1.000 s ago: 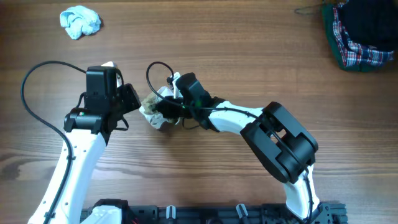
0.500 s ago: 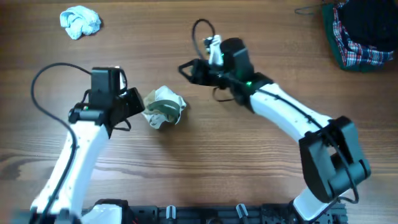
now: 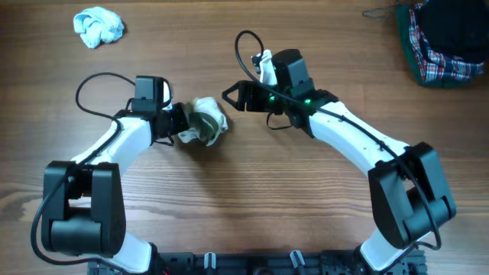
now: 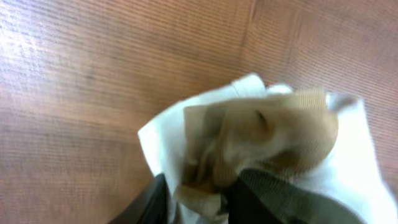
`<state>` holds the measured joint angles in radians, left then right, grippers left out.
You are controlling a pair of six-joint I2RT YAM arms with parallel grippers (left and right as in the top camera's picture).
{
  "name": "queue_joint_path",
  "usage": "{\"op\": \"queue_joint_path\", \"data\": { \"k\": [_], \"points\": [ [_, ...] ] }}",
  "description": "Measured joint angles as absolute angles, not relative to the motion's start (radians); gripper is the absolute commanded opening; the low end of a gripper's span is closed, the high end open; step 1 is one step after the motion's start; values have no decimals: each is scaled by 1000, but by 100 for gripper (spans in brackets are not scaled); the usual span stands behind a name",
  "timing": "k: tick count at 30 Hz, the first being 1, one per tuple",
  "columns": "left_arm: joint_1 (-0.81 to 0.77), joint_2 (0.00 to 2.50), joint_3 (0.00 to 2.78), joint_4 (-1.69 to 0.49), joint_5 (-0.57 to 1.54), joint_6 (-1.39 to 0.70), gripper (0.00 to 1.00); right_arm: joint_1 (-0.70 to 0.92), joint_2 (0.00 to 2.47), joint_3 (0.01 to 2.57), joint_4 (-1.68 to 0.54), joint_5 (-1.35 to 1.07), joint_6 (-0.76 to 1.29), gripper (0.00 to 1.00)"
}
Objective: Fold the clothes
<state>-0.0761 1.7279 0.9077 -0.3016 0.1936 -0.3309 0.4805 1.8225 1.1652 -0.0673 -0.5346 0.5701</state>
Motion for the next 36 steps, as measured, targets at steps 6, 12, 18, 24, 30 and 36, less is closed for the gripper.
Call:
{"op": "queue_joint_path", "data": {
  "k": [6,12,18,24,30,36],
  "points": [
    [-76,1730,907,-158,45,-321,57,543,1904,1165,15,-509,582,73],
    [-76,1730,907,-183,-3,-320,61,545,2055,1165,111,-500,618,78],
    [-76,1730,907,-208,86,-320,59,545,2059,1165,143,-501,619,79],
    [-76,1730,907,-209,190,-323,41,545,2059,1165,139,-517,615,78],
    [-76,1731,910,-314,177,-316,42,483,2059,1165,162,-619,600,73],
    [-76,1731,910,-313,155,-312,42,366,2059,1165,162,-738,570,76]
  ]
}}
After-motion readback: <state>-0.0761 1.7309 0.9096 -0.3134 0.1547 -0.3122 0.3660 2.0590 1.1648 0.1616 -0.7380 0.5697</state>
